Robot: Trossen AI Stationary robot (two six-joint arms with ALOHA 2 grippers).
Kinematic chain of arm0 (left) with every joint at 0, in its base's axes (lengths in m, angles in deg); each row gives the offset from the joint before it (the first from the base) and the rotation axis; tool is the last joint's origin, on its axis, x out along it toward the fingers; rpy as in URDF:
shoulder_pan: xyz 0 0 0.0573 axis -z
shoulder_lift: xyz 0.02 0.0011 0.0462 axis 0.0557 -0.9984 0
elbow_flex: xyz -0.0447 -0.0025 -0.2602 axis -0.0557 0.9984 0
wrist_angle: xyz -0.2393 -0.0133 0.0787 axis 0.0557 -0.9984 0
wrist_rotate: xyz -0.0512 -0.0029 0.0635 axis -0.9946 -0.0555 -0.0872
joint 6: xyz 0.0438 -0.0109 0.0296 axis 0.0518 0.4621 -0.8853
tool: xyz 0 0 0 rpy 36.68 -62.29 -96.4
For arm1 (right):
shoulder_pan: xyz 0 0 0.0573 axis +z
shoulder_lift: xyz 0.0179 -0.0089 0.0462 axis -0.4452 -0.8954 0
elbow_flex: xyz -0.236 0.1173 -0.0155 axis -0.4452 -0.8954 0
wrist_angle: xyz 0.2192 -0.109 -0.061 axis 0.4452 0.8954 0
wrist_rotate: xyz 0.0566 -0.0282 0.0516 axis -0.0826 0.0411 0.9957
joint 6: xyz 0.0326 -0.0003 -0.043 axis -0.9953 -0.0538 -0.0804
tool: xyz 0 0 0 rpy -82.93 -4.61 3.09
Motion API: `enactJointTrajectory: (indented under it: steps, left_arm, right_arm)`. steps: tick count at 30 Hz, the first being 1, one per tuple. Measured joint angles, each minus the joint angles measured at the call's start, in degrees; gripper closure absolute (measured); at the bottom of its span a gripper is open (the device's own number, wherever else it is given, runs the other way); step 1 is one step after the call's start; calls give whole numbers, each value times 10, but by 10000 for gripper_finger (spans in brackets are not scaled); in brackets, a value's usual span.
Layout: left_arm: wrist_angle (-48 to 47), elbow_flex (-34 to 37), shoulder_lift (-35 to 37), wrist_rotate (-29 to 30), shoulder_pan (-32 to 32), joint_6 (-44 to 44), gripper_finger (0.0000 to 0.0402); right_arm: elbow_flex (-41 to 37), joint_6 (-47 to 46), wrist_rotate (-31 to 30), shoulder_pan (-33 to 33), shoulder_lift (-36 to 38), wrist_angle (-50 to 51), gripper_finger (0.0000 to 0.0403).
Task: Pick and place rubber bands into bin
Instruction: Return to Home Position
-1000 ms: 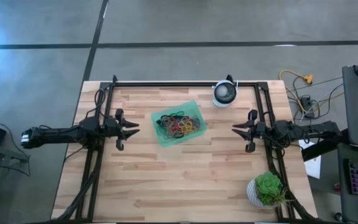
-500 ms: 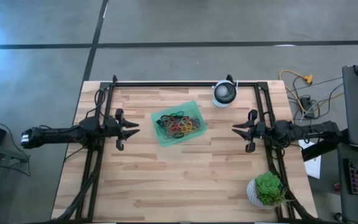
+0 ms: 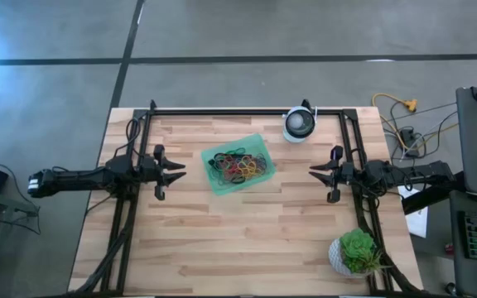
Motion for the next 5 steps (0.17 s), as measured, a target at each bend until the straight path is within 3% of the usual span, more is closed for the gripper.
enactJointTrajectory:
  steps: [5]
  left_arm:
    - [0,0,0,0,0,0,308]
  right_arm:
    - [0,0,0,0,0,0,335]
